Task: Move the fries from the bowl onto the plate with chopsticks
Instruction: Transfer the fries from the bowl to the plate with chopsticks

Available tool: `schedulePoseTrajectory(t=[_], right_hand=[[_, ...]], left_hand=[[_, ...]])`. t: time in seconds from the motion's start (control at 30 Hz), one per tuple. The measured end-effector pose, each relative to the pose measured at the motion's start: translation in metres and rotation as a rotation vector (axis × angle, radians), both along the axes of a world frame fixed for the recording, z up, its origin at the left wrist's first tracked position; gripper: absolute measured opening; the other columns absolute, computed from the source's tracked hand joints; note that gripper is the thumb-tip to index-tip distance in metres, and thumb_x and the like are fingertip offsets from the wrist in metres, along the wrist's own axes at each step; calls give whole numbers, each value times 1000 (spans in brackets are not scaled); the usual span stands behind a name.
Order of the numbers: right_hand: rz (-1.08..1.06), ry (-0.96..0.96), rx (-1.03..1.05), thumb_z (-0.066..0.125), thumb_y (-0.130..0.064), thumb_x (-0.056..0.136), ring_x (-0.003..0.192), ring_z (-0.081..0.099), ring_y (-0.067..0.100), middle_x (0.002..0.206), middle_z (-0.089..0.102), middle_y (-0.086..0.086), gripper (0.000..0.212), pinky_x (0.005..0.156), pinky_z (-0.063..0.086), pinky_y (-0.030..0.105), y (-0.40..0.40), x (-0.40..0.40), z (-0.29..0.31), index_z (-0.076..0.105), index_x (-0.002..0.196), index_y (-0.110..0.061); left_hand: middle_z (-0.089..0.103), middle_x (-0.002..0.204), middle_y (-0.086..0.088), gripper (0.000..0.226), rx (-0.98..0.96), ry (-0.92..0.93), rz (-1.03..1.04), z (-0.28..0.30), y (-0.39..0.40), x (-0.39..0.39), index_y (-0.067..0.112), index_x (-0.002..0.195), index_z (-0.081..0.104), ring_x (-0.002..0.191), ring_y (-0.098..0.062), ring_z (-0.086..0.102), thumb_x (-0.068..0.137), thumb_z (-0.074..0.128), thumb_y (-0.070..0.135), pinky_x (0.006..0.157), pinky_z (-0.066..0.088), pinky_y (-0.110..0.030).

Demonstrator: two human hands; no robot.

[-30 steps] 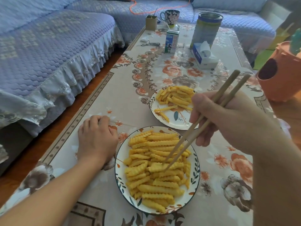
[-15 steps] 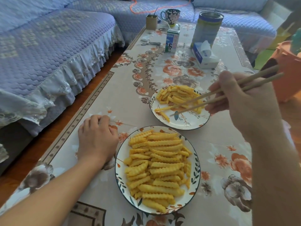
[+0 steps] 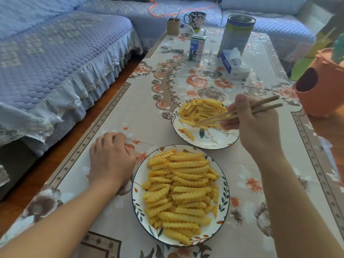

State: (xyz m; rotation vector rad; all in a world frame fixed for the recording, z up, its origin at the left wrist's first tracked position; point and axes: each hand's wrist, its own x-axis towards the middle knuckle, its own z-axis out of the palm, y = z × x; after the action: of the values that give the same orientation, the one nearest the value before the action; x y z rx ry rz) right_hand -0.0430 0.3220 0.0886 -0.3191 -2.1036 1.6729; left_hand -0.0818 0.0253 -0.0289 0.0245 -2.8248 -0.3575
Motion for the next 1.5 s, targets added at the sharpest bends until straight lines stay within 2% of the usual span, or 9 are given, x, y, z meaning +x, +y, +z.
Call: schedulePoseTrajectory(t=[0.2, 0.37, 0.67, 0.8, 0.93, 1.03, 1.27, 1.37, 1.5], right_hand=[[239, 25, -181, 49, -43, 99, 44, 66, 32, 50, 64, 13, 50, 42, 55, 33, 1, 25, 47, 68, 65, -10], [468, -152, -8, 55, -52, 84, 42, 63, 41, 50, 61, 23, 55, 41, 54, 39, -7, 47, 71, 68, 69, -1], [489, -214, 187, 61, -44, 81, 43, 66, 32, 51, 63, 20, 44, 41, 54, 31, -11, 49, 68, 66, 69, -2], [427, -152, 143, 63, -41, 84, 42, 65, 34, 52, 62, 21, 40, 41, 54, 33, -3, 46, 67, 67, 70, -3], [195, -7, 27, 58, -26, 101, 43, 65, 29, 53, 64, 15, 37, 43, 57, 34, 6, 32, 54, 66, 74, -3], [61, 4, 61, 54, -31, 106, 51, 70, 28, 58, 69, 10, 37, 52, 61, 36, 10, 18, 37, 69, 80, -9], [-3, -47, 101, 57, -36, 104, 57, 74, 26, 62, 72, 9, 35, 61, 64, 42, -9, 4, 6, 71, 87, -10], [3, -67, 121, 55, -36, 105, 57, 74, 23, 62, 73, 8, 36, 63, 65, 45, -16, 2, 1, 70, 85, -10], [-4, -23, 6, 51, -36, 106, 53, 72, 28, 61, 71, 13, 43, 56, 63, 41, -10, 9, 16, 68, 83, -5]], left_hand=[[58, 115, -15, 27, -9, -1, 0, 0, 0, 0, 12, 112, 63, 108, -35, 50, 88, 55, 17, 95, 43, -51], [58, 116, -15, 28, -18, -12, 2, 0, 0, 0, 12, 114, 63, 108, -35, 50, 88, 54, 18, 95, 42, -51], [58, 116, -16, 30, -16, -14, -3, 3, 1, 1, 11, 113, 64, 107, -36, 51, 88, 51, 20, 93, 42, -51], [58, 115, -16, 28, -18, -25, -2, 4, 1, 2, 10, 113, 64, 107, -36, 51, 88, 54, 18, 93, 42, -52], [58, 115, -16, 28, -21, -26, -5, 3, 1, 2, 10, 113, 63, 107, -36, 51, 88, 54, 17, 93, 42, -52], [58, 115, -16, 26, -25, -23, 1, 2, 0, 2, 10, 111, 63, 106, -37, 51, 87, 55, 17, 93, 43, -51], [59, 113, -16, 25, -31, -13, -5, 2, 0, 1, 10, 109, 63, 105, -37, 51, 87, 53, 18, 91, 43, -51], [59, 112, -16, 35, -26, -11, -10, 3, 0, 2, 11, 109, 63, 105, -36, 51, 85, 41, 26, 91, 43, -51], [59, 112, -16, 35, -17, -14, -13, 4, 1, 3, 11, 109, 63, 105, -37, 51, 85, 43, 25, 91, 43, -51]])
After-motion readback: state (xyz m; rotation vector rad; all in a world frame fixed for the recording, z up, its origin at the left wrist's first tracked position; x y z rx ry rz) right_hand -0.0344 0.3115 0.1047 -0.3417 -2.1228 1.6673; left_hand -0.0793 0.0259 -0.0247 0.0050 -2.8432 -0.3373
